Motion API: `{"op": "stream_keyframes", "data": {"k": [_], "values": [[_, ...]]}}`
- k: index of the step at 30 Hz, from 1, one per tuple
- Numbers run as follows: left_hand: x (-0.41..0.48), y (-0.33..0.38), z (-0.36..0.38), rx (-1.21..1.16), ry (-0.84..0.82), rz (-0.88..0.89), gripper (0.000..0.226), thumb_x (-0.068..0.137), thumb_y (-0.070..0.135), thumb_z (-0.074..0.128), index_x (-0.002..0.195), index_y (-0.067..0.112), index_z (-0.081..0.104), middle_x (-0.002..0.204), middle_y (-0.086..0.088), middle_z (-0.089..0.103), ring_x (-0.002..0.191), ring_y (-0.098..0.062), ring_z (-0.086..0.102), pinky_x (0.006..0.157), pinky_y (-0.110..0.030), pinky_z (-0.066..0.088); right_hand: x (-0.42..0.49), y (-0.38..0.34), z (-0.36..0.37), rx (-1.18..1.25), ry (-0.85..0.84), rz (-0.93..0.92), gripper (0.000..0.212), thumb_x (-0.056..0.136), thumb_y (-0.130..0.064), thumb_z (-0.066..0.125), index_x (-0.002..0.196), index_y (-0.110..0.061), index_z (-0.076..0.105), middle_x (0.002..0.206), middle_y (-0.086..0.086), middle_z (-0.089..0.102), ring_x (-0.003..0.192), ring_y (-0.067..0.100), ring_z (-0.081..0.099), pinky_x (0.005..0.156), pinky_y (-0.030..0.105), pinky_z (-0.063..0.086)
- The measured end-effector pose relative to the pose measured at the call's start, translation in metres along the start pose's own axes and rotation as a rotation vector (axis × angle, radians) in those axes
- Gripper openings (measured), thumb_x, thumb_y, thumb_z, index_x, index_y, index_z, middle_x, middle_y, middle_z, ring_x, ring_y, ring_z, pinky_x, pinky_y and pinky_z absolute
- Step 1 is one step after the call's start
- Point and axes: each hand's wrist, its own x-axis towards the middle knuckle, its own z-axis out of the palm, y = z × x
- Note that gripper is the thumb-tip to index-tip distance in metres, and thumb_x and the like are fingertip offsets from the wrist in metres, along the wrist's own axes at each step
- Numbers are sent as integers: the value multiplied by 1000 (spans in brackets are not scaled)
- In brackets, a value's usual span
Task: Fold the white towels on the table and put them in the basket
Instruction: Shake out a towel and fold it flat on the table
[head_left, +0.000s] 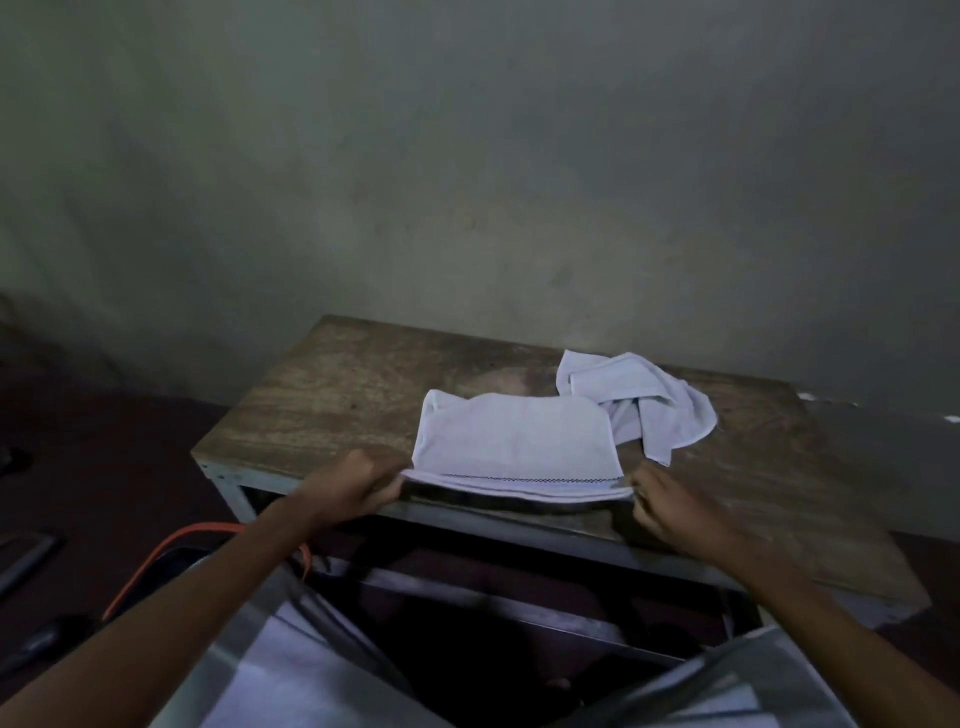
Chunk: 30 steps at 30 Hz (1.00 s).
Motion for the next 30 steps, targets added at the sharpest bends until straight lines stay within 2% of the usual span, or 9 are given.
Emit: {"op": "stream_keyframes", "data": {"k": [2,5,9,12,16,20,25,28,30], "values": [[20,-1,-24,-17,26,-22,27,89,36,43,80,15,58,66,-2,60,60,-17,55,58,-23,37,18,-3,-26,-80,-26,-30,16,91,-28,38,100,-20,49,97,3,53,83,24,55,70,35,43],[59,-3,-67,41,78,-20,38,88,41,40,80,12,63,70,-4,65,64,-21,61,59,-26,40,56,6,-81,-197,-40,171,23,90,-32,49,109,-23,58,118,1,55,109,23,52,88,33,42],[113,12,-137,102,233,16,41,86,39,37,85,8,64,76,-9,67,66,-23,61,61,-27,40,94,-3,-175,-311,241,66,12,84,-10,54,93,-6,61,94,21,64,85,39,62,75,41,45],[137,24,-188,87,329,27,41,80,38,40,87,7,67,78,-6,68,67,-18,61,63,-20,41,107,-20,-240,-323,322,105,14,91,-14,50,93,-8,61,93,17,66,89,35,62,71,34,33],[156,38,-239,105,277,17,35,80,31,47,92,7,69,82,-6,70,69,-14,58,63,-23,40,110,-29,-287,-281,437,126,11,89,-13,56,97,-8,63,93,17,67,92,37,62,76,39,39],[159,47,-262,121,355,-21,21,88,23,55,93,8,68,80,-6,68,67,-17,57,59,-23,39,109,-43,-303,-324,480,97,9,88,-15,58,94,-9,63,90,16,68,89,37,63,77,38,39],[151,53,-261,17,372,-32,22,87,28,52,89,10,65,70,-3,60,53,-1,48,53,-11,34,100,-49,-312,-210,485,137,7,87,-17,58,92,-14,63,77,7,64,72,27,58,74,37,42],[149,51,-249,11,422,-70,19,88,22,52,90,8,64,70,-2,58,54,-5,45,53,-10,33,95,-56,-309,-140,344,109,4,88,-14,58,88,-13,62,73,6,63,68,25,55,68,36,43],[146,48,-242,38,429,-95,18,88,22,53,90,8,64,71,-3,59,58,-16,48,53,-21,34,92,-58,-304,-154,336,97,5,88,-15,59,87,-19,61,70,1,59,69,22,54,65,33,39]]}}
